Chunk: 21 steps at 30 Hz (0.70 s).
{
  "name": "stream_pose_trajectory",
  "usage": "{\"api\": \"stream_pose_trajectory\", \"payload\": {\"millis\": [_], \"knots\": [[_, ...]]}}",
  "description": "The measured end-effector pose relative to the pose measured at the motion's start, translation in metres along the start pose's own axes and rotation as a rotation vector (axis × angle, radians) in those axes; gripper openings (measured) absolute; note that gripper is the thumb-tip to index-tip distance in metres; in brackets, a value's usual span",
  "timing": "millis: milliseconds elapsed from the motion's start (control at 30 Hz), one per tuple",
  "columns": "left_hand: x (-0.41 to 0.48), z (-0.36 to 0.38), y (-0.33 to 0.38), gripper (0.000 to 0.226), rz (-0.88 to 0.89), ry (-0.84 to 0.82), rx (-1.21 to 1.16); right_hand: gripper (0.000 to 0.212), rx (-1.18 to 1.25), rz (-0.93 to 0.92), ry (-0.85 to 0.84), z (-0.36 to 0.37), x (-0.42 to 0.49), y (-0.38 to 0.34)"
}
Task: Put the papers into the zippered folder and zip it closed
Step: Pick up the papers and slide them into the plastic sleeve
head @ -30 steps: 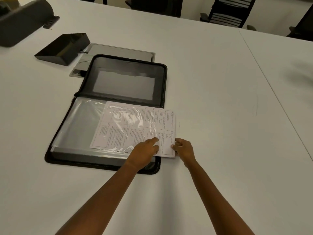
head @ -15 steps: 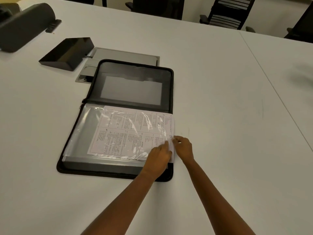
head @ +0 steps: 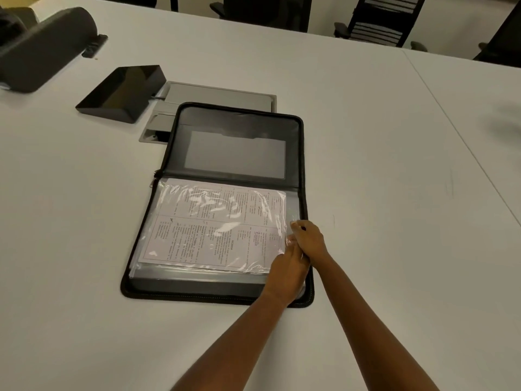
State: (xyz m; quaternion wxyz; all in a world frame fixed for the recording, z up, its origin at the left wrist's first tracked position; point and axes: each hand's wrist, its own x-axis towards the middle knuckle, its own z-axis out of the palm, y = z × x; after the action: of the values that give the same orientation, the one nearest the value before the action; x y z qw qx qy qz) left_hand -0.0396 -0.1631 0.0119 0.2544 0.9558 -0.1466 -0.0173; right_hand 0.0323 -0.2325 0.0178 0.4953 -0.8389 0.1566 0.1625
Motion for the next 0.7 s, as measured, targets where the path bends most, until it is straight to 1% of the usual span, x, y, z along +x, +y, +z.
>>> {"api": "stream_pose_trajectory", "payload": {"millis": [67,133,200,267,367,433,467,533,567,700], "knots": [[0.001,-0.002,-0.001,0.022,-0.028,-0.032,-0.064,0.041,0.068,0.049,-0.030,0.001,0.000,-0.003],[0.001,0.000,-0.002,0.028,-0.042,-0.095,-0.110,0.045,0.104,0.083,-0.060,0.001,0.000,-0.005],[0.001,0.002,-0.004,0.034,-0.052,-0.152,-0.111,0.047,0.109,0.104,-0.071,-0.001,-0.001,-0.004],[0.002,0.003,-0.010,0.036,-0.009,-0.208,-0.065,0.049,0.092,0.102,-0.064,-0.001,-0.003,-0.002],[-0.002,-0.004,-0.025,0.036,0.122,-0.184,-0.057,0.052,0.032,0.040,-0.017,0.002,-0.007,-0.001],[-0.008,-0.012,-0.041,0.041,0.208,-0.165,-0.037,0.052,-0.072,-0.064,0.046,0.006,-0.013,0.001],[-0.012,-0.016,-0.053,0.045,0.214,-0.159,-0.009,0.050,-0.141,-0.129,0.088,0.008,-0.016,0.003],[-0.020,-0.026,-0.082,0.049,0.154,-0.116,0.092,0.048,-0.286,-0.241,0.170,0.014,-0.023,0.012],[-0.024,-0.032,-0.099,0.049,0.098,-0.091,0.141,0.048,-0.346,-0.263,0.190,0.017,-0.026,0.016],[-0.043,-0.065,-0.165,0.055,-0.191,-0.069,0.381,0.053,-0.596,-0.253,0.158,0.031,-0.034,0.030]]}}
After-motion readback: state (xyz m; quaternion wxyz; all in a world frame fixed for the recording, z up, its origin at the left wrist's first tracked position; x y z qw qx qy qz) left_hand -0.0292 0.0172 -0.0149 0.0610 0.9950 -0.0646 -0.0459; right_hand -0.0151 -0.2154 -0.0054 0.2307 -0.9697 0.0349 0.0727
